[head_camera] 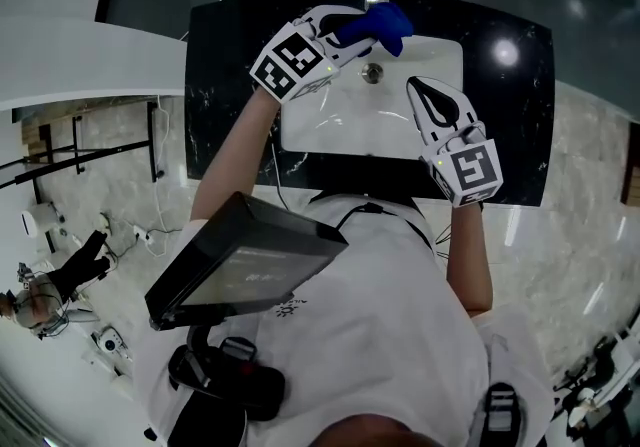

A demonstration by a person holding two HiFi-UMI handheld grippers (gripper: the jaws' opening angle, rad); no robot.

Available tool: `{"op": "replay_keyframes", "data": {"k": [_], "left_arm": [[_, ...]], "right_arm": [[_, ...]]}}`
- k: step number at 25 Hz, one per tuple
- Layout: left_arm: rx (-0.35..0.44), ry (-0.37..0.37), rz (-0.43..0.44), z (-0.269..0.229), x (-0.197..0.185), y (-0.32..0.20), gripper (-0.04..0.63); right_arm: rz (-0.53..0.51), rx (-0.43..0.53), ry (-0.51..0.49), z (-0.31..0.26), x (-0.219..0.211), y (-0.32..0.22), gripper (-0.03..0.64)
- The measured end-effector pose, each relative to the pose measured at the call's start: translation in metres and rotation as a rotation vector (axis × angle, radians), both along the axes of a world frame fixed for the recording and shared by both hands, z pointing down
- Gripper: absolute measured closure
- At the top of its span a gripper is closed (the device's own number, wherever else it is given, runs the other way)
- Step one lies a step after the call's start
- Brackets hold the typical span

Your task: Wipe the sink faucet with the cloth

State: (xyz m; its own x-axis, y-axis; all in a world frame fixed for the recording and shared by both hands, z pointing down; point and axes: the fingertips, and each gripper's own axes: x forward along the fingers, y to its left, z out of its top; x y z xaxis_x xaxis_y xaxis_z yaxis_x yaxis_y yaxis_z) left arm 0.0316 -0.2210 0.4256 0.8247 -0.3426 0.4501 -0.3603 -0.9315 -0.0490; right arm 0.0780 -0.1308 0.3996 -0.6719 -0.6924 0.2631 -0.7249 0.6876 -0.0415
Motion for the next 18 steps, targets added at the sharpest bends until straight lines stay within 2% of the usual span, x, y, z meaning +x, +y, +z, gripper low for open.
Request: {"op": "replay_keyframes", "data": {"k": [5, 12, 18], "left_arm": [[-0.015, -0.013, 0.020, 0.015, 0.003, 0.016, 0.471], [-0.052, -0.071, 0.014, 0.045, -0.003, -0.001, 0.471], [-0.081, -0.090, -0.014, 0.048, 0.001, -0.028, 0.471]], "right_arm": [[0.008, -0.017, 0.005, 0.006, 0.003, 0.001, 0.614], [0.030, -0.022, 0.008, 0.007, 0.008, 0.000, 0.614], [0.050, -0.019, 0.009, 0.004, 0.014, -0.003, 0.614]]}}
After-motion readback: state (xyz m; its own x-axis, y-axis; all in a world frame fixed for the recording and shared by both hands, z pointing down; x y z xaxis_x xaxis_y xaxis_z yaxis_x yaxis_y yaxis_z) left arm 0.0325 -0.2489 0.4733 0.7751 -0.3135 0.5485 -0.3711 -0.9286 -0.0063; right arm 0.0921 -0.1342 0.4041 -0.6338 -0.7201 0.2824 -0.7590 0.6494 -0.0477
